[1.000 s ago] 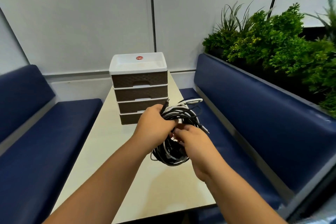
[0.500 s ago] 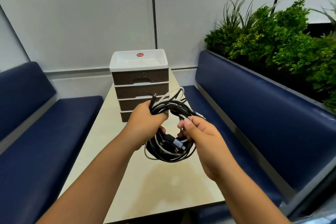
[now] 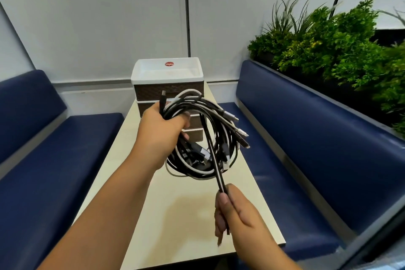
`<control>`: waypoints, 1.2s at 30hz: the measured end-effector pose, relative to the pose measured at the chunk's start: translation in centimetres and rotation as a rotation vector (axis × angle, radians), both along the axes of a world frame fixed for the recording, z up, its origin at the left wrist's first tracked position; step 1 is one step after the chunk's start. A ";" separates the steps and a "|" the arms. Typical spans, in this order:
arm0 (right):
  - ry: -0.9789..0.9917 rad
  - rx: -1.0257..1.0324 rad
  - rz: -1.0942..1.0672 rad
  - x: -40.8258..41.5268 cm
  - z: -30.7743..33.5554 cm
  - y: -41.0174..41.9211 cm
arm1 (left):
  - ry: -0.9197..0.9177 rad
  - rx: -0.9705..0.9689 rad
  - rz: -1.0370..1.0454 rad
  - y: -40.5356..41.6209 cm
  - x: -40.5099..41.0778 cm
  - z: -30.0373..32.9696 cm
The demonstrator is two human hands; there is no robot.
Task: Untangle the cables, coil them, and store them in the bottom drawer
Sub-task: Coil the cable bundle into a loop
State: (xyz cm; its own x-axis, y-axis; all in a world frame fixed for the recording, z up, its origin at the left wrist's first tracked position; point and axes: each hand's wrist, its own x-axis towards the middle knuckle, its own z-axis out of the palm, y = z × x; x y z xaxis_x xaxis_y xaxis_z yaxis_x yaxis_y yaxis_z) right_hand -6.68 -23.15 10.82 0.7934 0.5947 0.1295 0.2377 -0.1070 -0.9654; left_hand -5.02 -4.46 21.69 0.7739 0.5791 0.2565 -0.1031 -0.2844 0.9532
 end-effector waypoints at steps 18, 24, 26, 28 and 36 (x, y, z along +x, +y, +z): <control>-0.909 -0.232 -0.105 6.3 16.4 -0.4 | 0.060 0.308 -0.125 -2.6 -1.9 0.6; -0.593 -0.141 0.086 7.7 16.1 0.5 | 0.025 0.299 -0.147 -2.2 -2.8 0.5; -0.570 -0.165 0.058 7.9 16.0 0.3 | 0.053 0.258 -0.133 -2.1 -2.8 0.5; -0.617 -0.141 -0.065 7.3 16.0 0.0 | 0.097 0.209 -0.128 -1.9 -2.5 0.6; -0.587 -0.336 -0.111 3.6 14.1 0.0 | 0.167 0.195 -0.116 -0.9 -1.7 0.8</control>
State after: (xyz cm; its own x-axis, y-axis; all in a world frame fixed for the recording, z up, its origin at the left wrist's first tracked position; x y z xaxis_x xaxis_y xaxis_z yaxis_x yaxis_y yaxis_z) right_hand -3.05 -23.11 24.91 0.7071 0.5969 0.3791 0.6815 -0.4324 -0.5904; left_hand -6.75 -5.31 22.53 0.8731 0.4361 0.2178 0.0081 -0.4597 0.8880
